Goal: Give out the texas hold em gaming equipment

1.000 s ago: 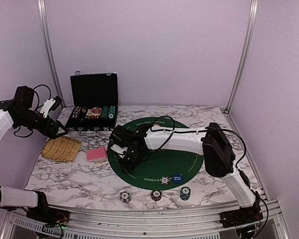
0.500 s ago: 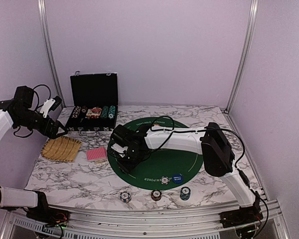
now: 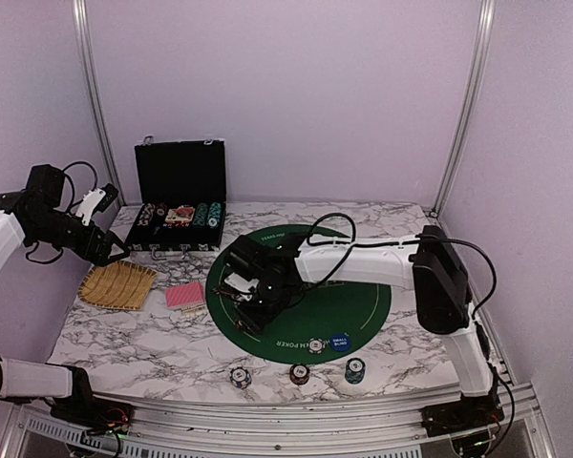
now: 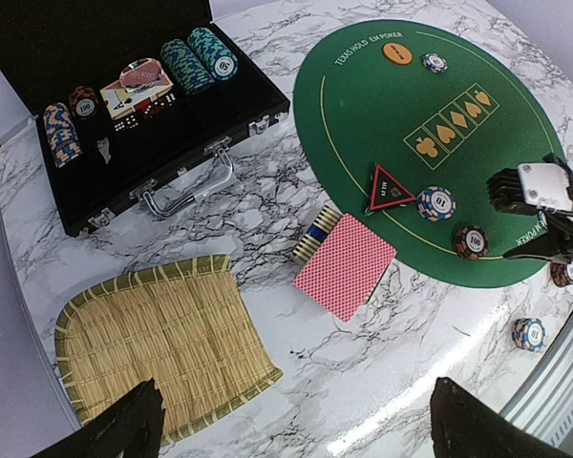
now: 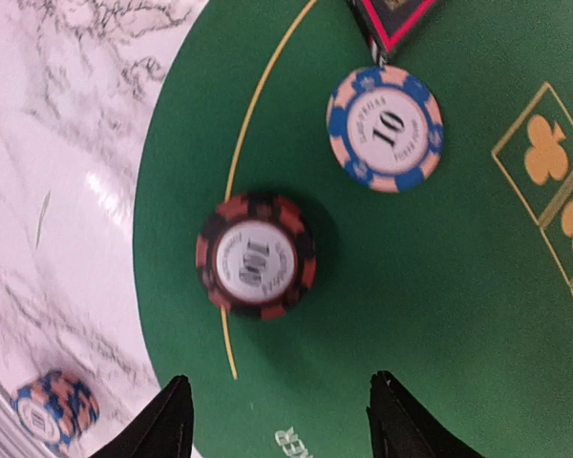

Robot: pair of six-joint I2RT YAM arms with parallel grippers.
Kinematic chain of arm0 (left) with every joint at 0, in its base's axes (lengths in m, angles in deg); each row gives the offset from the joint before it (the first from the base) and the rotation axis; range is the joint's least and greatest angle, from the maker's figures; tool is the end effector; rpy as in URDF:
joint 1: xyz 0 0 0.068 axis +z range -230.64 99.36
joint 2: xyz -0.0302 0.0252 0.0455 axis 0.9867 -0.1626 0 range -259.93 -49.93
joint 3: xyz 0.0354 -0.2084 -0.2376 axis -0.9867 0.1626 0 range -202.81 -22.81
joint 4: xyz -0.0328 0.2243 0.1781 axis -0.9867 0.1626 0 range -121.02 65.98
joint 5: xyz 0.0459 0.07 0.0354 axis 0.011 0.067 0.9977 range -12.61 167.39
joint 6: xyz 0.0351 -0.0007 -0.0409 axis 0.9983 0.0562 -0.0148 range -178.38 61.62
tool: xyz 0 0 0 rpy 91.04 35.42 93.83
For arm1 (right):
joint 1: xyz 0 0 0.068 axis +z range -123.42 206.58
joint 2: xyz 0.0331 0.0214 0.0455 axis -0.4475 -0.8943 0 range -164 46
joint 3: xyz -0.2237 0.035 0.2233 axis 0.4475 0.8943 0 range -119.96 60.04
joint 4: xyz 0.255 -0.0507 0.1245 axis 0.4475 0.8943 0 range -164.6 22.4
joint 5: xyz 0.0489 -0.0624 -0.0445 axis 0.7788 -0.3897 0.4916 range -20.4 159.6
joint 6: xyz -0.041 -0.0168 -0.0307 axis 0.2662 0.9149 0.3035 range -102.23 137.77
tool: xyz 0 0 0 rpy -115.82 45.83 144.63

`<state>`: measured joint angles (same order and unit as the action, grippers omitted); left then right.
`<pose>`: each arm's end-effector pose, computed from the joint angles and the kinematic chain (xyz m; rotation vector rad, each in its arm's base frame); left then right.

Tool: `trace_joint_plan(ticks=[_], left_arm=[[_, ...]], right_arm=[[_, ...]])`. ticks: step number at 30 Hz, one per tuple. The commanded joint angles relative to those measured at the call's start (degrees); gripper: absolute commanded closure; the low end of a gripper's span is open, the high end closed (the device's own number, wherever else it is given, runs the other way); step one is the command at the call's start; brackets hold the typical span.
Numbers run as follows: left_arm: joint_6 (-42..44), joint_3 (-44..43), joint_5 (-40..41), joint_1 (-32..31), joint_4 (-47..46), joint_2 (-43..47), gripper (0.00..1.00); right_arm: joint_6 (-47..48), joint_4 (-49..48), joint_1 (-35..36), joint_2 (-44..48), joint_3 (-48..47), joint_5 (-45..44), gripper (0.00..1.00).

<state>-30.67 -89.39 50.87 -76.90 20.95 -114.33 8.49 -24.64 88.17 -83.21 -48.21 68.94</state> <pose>0.2257 -0.0012 0.3832 0.6813 2.2409 -0.2978 0.2520 0.4650 0.2087 -1.2544 2.5610 0.2643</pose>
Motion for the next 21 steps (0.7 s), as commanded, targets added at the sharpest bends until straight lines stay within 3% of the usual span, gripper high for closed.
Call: trace_joint_plan(ticks=[1, 10, 21], left_arm=[[0.42, -0.39, -0.63, -0.16, 1.28, 0.97, 0.01], [0.01, -1.06, -1.28, -0.14, 1.38, 0.15, 0.01], [-0.2, -1.35, -1.04, -0.14, 1.34, 0.59, 0.01]], right_arm=[[-0.86, -0.36, 0.56, 10.99, 8.21, -1.07, 0.37], [-1.97, 1.55, 5.17, 22.03, 24.59, -0.99, 0.23], [-3.3, -1.7, 6.96, 22.33, 30.21, 3.1, 0.19]])
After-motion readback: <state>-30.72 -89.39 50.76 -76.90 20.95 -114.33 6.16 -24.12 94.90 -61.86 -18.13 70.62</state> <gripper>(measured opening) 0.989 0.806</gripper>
